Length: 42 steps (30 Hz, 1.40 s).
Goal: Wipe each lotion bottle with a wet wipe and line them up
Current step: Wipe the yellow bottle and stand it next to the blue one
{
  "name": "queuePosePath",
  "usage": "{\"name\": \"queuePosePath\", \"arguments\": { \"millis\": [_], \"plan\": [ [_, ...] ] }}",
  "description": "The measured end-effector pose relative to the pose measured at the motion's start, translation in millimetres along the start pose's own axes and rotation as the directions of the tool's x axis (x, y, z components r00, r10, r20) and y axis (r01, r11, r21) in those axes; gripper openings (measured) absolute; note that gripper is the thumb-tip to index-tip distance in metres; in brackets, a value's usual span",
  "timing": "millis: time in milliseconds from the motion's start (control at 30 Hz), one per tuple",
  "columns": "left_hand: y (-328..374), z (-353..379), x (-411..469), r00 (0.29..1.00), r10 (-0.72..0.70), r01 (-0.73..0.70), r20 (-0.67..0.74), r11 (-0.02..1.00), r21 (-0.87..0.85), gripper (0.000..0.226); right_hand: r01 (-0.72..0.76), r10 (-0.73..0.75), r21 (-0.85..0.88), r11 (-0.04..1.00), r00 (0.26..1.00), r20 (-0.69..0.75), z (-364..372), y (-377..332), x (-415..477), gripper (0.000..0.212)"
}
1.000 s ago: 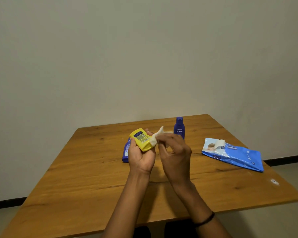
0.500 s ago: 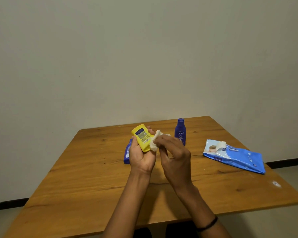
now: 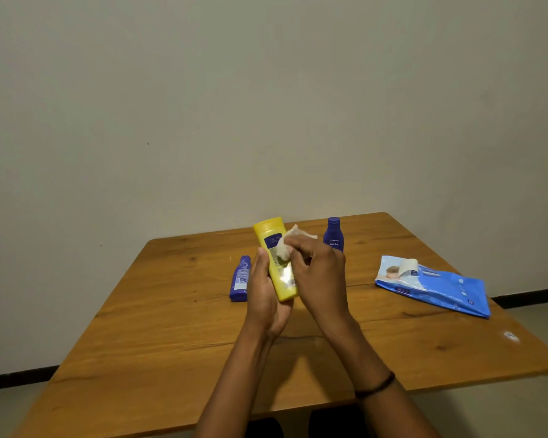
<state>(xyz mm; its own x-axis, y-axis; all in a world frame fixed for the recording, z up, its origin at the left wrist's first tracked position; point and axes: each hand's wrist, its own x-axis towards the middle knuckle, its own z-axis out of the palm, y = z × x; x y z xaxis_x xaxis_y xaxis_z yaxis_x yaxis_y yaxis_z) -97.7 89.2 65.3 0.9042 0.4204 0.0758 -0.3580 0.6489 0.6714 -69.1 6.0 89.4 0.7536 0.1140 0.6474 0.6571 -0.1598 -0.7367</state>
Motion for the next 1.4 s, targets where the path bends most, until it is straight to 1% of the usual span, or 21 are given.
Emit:
{"name": "queuePosePath", "arguments": {
  "millis": [100,200,333,400,467,533,633,700,767,833,900,1000,1067,1167,1300,1367,1400],
  "plan": [
    [-9,3,-1,0.999,0.032,-0.030,-0.036,0.999,0.045,0.056,0.058,-0.059,-0.028,0.998,0.998,-0.028,6,-6,20,0.017],
    [-14,1,2,0.996,0.060,-0.054,-0.059,0.994,0.095,0.047,0.118,-0.118,-0.052,0.992,0.993,-0.007,11,-7,29,0.018],
    [-6,-4,5,0.996,0.076,-0.073,-0.046,0.994,0.077,0.054,0.180,-0.179,-0.121,0.976,0.984,0.019,12,4,8,0.027],
    [-3,-6,6,0.997,0.065,-0.061,-0.046,0.995,0.082,0.053,0.217,-0.211,-0.183,0.959,0.976,0.053,11,10,-11,0.034],
    [-3,-7,7,0.998,0.056,-0.051,-0.033,0.990,0.130,0.055,0.268,-0.258,-0.223,0.937,0.963,0.074,10,17,-27,0.037],
    [-5,-8,5,0.998,0.055,-0.050,-0.022,0.982,0.183,0.063,0.301,-0.295,-0.229,0.926,0.954,0.061,9,21,-37,0.038],
    [-10,-6,-2,0.995,0.098,-0.098,0.010,0.963,0.250,0.061,0.277,-0.287,-0.206,0.939,0.958,-0.019,6,19,-32,0.037],
    [-13,-5,-6,0.983,0.160,-0.180,0.084,0.920,0.348,0.057,0.215,-0.232,-0.134,0.967,0.965,-0.127,3,12,-20,0.034],
    [-16,-3,-10,0.968,0.177,-0.239,0.177,0.861,0.450,0.055,0.174,-0.177,-0.030,0.984,0.961,-0.212,-2,4,-8,0.031],
    [-15,0,-13,0.965,0.164,-0.251,0.206,0.807,0.535,0.039,0.163,-0.152,0.028,0.986,0.961,-0.230,-7,-3,2,0.029],
    [-15,-1,-13,0.963,0.165,-0.261,0.214,0.774,0.576,0.026,0.161,-0.150,0.036,0.986,0.966,-0.209,-12,-8,9,0.028],
    [-15,-5,-12,0.961,0.167,-0.268,0.219,0.752,0.603,0.020,0.180,-0.178,0.009,0.984,0.976,-0.125,-15,-10,13,0.027],
    [-14,-8,-11,0.959,0.175,-0.277,0.221,0.729,0.626,0.024,0.196,-0.198,-0.039,0.980,0.978,-0.062,-15,-10,13,0.026],
    [-13,-11,-10,0.959,0.178,-0.278,0.219,0.722,0.634,0.022,0.237,-0.236,-0.045,0.970,0.971,0.032,-13,-11,11,0.027],
    [-12,-11,-13,0.964,0.165,-0.263,0.210,0.716,0.646,0.031,0.370,-0.358,-0.076,0.926,0.924,0.135,-10,-13,9,0.025],
    [-13,-11,-15,0.966,0.160,-0.256,0.204,0.711,0.655,0.030,0.417,-0.399,-0.107,0.903,0.904,0.156,-14,-8,12,0.025],
    [-13,-11,-15,0.966,0.160,-0.257,0.205,0.702,0.664,0.027,0.403,-0.386,-0.120,0.907,0.911,0.144,-17,-4,15,0.025]
  ]
}}
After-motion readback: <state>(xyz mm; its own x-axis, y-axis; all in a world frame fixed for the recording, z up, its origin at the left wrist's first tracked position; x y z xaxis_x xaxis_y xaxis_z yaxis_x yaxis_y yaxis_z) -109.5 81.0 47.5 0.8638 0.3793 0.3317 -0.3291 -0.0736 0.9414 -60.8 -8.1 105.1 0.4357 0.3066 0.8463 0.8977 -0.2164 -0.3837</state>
